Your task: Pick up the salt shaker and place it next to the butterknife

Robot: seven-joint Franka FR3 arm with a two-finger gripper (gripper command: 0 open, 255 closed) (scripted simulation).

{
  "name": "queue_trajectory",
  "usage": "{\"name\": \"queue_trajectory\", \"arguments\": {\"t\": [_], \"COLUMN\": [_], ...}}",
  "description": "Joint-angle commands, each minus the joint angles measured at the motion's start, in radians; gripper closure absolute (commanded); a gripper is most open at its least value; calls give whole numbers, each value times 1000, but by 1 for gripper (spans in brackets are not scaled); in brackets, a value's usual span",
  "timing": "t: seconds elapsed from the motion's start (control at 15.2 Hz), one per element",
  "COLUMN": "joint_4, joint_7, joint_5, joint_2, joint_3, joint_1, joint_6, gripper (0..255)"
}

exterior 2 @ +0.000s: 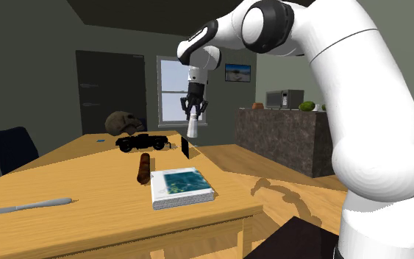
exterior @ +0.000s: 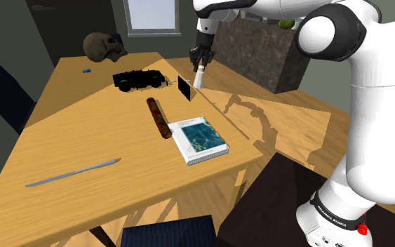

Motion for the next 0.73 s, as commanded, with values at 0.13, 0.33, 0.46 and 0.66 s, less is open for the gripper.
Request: {"name": "queue_trajectory", "arguments": {"t": [0.13, 0.33, 0.46, 0.66], "joint_4": [70, 110, 36, -54], "joint_7": [7, 11, 47, 105], "joint_5": [0, 0, -13, -31], "joint_2": [8, 15, -33, -94], "joint_3": [-1, -1, 6, 21], "joint_1": [-6, -9, 29, 82], "joint_6": [-61, -94, -63, -25], "gripper": [255, 255, 255, 255]}}
